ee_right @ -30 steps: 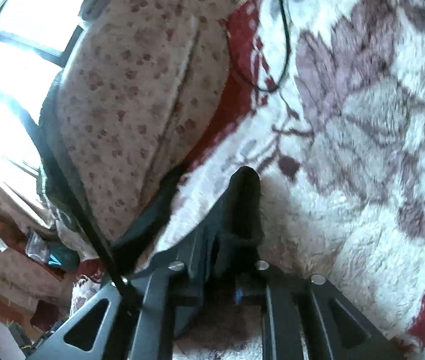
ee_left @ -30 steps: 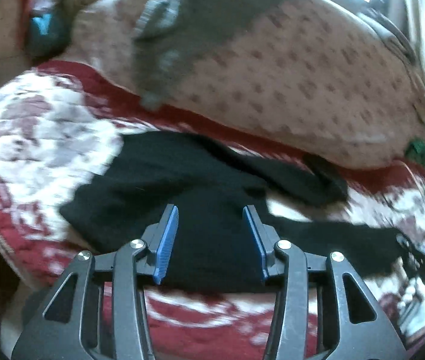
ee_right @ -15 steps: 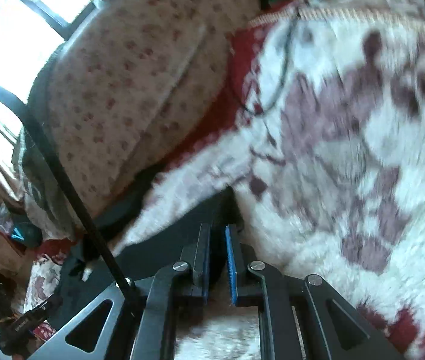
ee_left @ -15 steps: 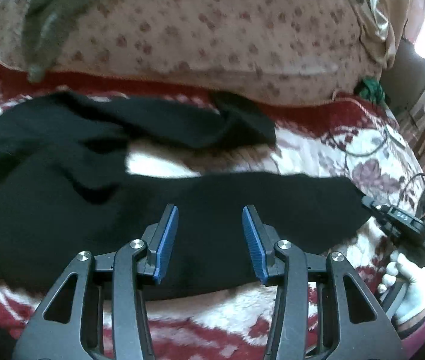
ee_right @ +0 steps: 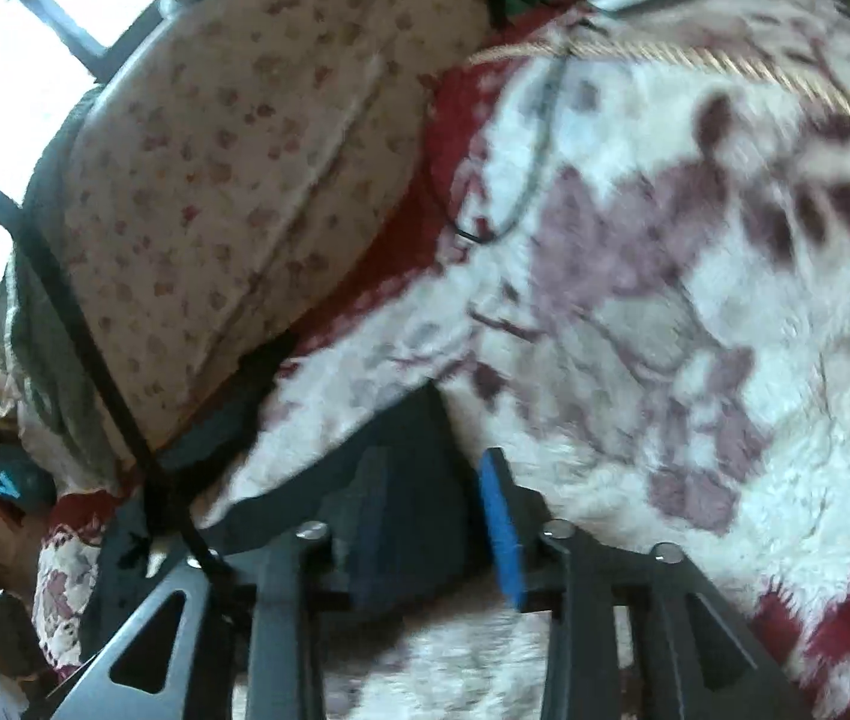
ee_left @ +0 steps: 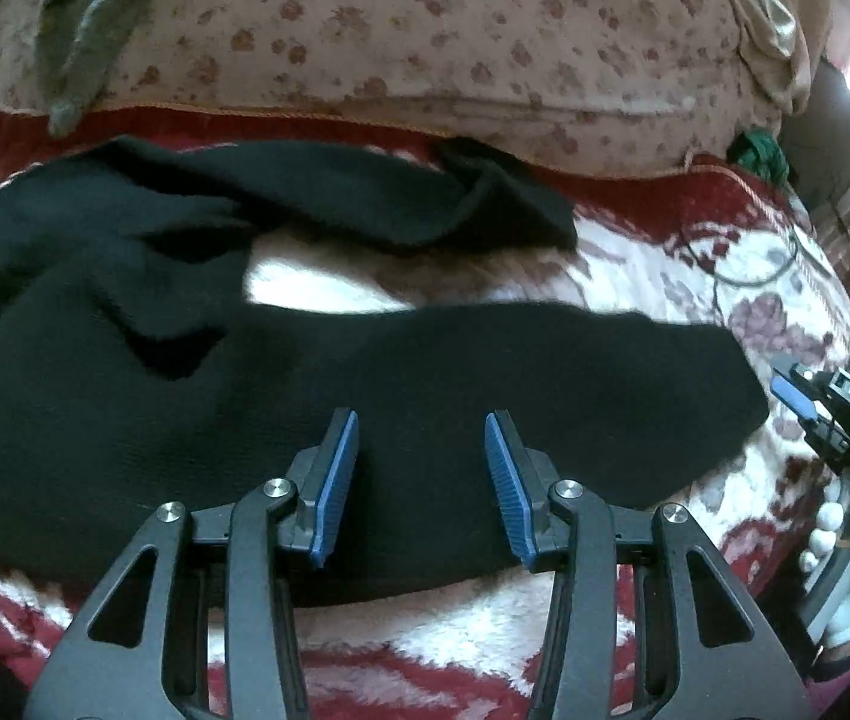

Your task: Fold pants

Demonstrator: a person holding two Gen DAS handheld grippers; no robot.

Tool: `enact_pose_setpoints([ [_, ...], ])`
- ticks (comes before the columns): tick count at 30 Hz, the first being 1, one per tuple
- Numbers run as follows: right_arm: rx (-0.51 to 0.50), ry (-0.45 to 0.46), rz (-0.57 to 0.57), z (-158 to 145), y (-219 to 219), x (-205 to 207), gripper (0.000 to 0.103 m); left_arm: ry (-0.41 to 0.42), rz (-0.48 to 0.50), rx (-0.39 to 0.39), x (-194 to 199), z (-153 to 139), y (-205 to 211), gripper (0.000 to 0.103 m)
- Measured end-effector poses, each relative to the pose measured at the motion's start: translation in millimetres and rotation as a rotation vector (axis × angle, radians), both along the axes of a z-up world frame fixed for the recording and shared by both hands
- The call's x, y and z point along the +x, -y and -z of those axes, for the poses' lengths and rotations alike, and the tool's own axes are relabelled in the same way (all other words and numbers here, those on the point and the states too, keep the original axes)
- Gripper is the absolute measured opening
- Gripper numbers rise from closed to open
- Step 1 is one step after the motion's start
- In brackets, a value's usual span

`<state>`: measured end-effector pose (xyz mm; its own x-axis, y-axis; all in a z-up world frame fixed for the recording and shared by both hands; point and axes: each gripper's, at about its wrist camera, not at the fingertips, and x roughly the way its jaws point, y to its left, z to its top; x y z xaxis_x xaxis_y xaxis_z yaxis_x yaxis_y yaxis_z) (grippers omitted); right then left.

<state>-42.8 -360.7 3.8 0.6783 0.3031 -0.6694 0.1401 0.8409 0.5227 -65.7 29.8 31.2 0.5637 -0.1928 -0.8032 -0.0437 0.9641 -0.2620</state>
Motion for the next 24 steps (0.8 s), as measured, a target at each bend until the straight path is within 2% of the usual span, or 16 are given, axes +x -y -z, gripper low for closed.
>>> enact_pose_setpoints([
  [1, -0.001, 0.008, -0.025, -5.3, -5.9, 2.0, 0.039, 0.003, -0.011, -0.006, -0.2, -2.6, -4.9, 0.043],
  [6, -0.011, 0.019, -0.177, -21.7, -56.7, 22.4, 0.041, 0.019, -0.101, -0.017, -0.9, -16.0, -42.3, 0.043],
  [15, -0.055, -0.012, -0.425, -34.0, -176.9, 105.0, 0.042, 0.014, -0.266, -0.029, 16.5, -26.6, -120.4, 0.043],
  [24, -0.133, -0.108, -0.534, -10.2, -251.1, 174.3, 0.043, -0.056, -0.344, -0.136, 66.0, -16.5, -177.1, 0.043],
])
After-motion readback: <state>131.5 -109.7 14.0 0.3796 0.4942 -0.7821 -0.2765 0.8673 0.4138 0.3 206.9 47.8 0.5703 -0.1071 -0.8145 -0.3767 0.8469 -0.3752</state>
